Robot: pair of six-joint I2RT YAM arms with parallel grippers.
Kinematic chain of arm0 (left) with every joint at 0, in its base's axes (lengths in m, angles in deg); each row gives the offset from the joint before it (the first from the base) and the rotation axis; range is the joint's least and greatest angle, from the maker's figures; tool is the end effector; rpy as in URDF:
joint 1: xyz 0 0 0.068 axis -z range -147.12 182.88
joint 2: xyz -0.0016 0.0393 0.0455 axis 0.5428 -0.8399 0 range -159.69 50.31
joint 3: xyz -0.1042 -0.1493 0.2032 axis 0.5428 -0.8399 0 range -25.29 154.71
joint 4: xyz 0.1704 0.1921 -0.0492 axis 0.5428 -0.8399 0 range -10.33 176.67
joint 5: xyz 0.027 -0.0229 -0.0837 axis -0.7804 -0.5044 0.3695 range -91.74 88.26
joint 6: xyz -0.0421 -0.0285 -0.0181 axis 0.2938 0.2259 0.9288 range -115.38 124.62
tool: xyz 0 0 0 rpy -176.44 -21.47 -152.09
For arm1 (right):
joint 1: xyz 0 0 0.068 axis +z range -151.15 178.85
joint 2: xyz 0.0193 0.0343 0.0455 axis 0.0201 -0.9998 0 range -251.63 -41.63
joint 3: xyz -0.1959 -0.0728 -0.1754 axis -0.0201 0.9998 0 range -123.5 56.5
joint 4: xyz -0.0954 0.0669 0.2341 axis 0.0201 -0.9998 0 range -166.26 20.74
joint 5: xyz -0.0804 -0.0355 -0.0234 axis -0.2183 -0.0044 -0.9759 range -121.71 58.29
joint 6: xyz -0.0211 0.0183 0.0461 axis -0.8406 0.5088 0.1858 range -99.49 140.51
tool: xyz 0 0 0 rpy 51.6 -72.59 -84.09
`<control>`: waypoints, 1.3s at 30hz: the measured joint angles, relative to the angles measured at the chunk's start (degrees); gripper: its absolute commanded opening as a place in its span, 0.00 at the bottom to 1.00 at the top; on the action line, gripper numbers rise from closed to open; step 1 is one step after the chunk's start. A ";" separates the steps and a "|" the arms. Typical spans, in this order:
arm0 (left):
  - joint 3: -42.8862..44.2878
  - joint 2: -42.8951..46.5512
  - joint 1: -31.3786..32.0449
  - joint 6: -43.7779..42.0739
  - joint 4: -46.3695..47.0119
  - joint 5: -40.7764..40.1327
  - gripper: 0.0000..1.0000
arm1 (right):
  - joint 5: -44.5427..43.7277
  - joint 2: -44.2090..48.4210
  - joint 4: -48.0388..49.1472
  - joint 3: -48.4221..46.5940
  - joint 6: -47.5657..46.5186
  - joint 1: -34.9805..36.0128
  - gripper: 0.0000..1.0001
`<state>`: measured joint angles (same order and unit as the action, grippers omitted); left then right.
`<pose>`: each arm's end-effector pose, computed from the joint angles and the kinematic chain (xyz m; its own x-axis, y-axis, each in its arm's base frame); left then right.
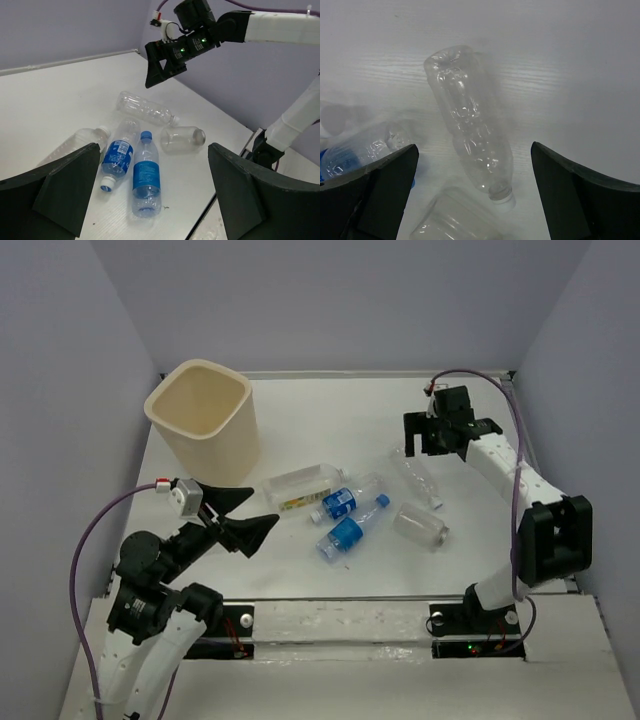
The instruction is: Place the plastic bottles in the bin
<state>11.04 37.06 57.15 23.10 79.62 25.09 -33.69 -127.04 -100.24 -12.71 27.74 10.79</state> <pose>0.0540 -0.0420 0.3545 -0.0028 -0.3091 -0.9510 0.8027 0.5664 -0.1864 0.3187 0.0661 0.2855 -0.7351 -0.0270 -0.6774 -0.0921 0.9939 0.0604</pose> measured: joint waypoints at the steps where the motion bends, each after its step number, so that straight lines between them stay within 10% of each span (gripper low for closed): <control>1: 0.00 0.00 0.00 0.00 0.07 0.09 0.99 | -0.55 -2.36 -0.66 -1.97 -1.81 1.20 1.00; 11: 0.00 -0.15 0.00 0.00 0.35 0.50 0.99 | -2.56 -19.43 -5.14 -12.98 -12.28 5.49 0.98; 24: 0.00 -0.57 0.00 0.00 0.37 0.59 0.99 | -7.06 -32.04 -8.04 -21.46 -17.49 5.81 0.45; 39: 0.02 -0.87 0.00 -0.13 0.46 -0.68 0.99 | -16.55 -11.96 -1.05 -27.58 -16.44 11.63 0.34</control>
<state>11.06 36.18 57.15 22.97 80.08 24.42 -50.23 -138.99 -101.29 -40.30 11.30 22.42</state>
